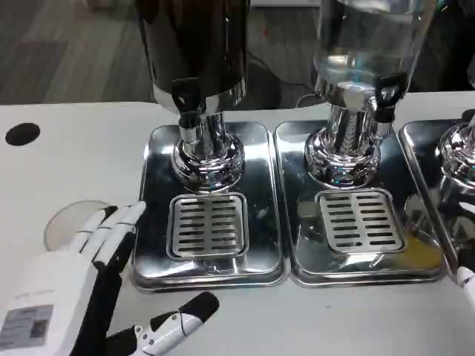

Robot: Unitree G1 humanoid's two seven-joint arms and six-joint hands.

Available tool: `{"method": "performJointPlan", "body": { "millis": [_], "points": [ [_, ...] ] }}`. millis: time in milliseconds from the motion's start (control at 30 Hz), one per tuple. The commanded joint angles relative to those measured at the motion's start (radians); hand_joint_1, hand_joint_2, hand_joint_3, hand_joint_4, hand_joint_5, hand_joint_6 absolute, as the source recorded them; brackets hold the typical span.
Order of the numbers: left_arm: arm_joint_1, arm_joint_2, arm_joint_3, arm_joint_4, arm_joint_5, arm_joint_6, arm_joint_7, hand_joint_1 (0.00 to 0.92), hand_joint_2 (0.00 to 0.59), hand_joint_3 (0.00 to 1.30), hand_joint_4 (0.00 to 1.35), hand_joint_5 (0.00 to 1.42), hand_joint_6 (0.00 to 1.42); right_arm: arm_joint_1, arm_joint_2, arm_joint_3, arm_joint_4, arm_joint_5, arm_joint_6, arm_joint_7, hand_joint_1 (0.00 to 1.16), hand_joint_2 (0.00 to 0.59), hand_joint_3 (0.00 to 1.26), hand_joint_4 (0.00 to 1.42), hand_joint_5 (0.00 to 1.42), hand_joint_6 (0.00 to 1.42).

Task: Grasp the cup under the faucet to collect the drink, then remove the cup.

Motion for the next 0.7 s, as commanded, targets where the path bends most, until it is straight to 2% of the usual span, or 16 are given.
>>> {"method": "performJointPlan", "body": {
  "millis": [33,333,700],
  "points": [
    [0.021,0.006,0.0,0.002,0.003,0.001,0.0,0.0,0.101,0.16,0.03,0.11,0.35,0.001,0.001,-0.003,-0.018,0.0,-0.009,0.006,0.5,0.543,0.26,0.13,0.07,0.0],
    [0.046,-0.01,-0.025,-0.016,0.032,0.003,0.01,0.0,0.101,0.15,0.03,0.11,0.35,0.011,0.006,-0.001,-0.006,0.012,-0.035,0.005,0.5,0.543,0.26,0.13,0.08,0.0],
    [0.048,-0.026,-0.021,-0.023,0.036,0.004,0.013,0.0,0.101,0.15,0.03,0.11,0.35,0.006,0.005,-0.001,0.004,0.018,-0.04,0.009,0.5,0.543,0.27,0.13,0.09,0.0]
  ]
}}
